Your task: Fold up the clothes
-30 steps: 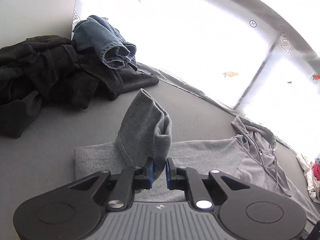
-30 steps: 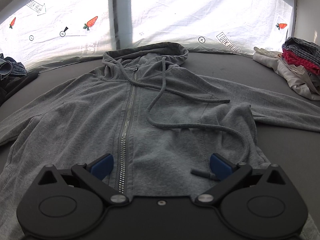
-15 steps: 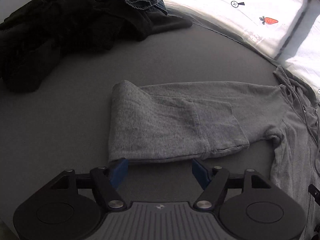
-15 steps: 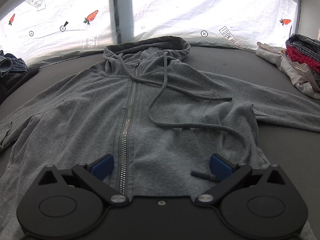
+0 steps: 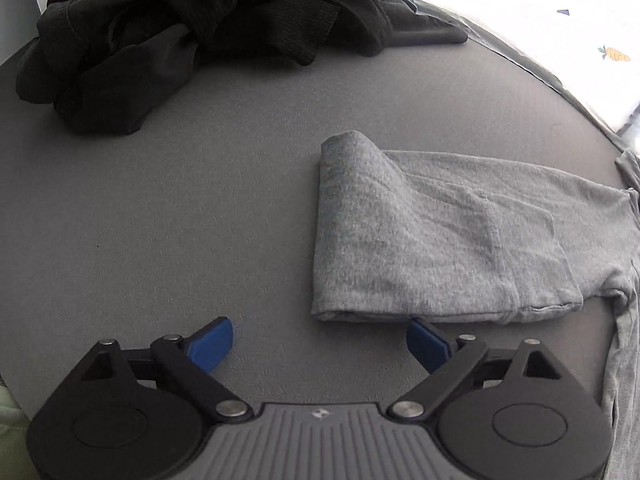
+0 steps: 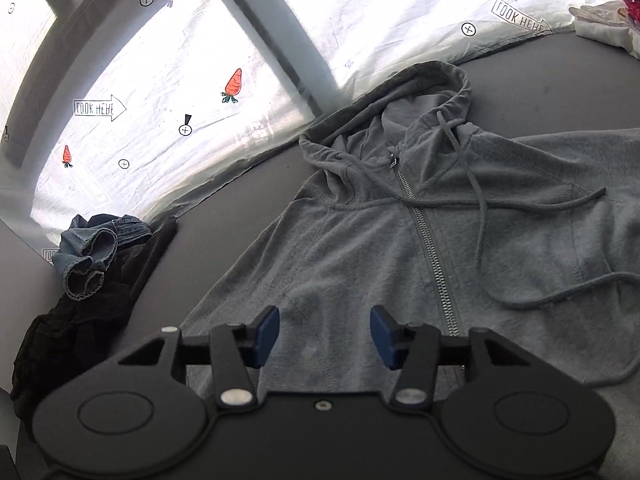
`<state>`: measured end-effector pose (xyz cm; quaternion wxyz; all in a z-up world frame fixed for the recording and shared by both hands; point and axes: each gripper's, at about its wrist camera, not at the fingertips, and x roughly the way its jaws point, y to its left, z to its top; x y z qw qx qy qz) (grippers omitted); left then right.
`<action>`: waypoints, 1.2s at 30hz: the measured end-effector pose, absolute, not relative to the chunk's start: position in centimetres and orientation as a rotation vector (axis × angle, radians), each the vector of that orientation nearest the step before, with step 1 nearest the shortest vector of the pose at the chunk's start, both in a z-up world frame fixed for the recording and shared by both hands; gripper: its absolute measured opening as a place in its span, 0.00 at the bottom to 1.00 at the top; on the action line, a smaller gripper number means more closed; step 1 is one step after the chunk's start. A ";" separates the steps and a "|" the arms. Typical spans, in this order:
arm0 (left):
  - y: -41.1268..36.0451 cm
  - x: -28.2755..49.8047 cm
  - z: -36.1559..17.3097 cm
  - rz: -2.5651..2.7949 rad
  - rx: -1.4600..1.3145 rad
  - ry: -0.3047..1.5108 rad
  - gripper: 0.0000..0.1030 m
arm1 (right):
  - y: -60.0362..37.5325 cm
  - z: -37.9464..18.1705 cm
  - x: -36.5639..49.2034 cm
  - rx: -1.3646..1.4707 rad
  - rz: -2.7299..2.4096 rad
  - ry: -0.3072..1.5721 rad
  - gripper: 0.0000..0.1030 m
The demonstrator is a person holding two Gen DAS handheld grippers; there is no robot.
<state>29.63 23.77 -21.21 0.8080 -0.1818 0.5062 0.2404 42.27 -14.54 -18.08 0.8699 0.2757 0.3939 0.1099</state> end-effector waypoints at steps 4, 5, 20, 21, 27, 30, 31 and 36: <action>22.9 31.0 -21.7 0.529 -0.328 1.137 1.00 | -11.0 -19.7 44.0 0.741 0.355 0.958 0.48; 23.0 31.0 -21.8 0.531 -0.336 1.138 1.00 | -9.8 -20.1 44.4 0.763 0.389 0.999 0.48; 22.9 31.5 -21.9 0.525 -0.321 1.126 1.00 | -1.2 -23.5 45.8 0.722 0.532 1.244 0.28; 22.9 31.4 -21.9 0.525 -0.321 1.124 1.00 | -0.9 -23.3 45.8 0.700 0.542 1.237 0.11; 22.6 31.1 -21.9 0.527 -0.316 1.106 1.00 | -1.7 -21.5 45.0 0.706 0.623 1.122 0.08; 22.5 31.0 -21.8 0.537 -0.318 1.094 1.00 | -3.3 -19.7 44.7 0.684 0.604 1.034 0.08; 22.3 30.9 -21.7 0.542 -0.311 1.085 1.00 | -3.9 -19.1 44.6 0.677 0.591 1.007 0.07; 19.9 30.4 -20.4 0.543 -0.286 1.024 1.00 | -8.6 -16.4 44.3 0.673 0.523 0.885 0.07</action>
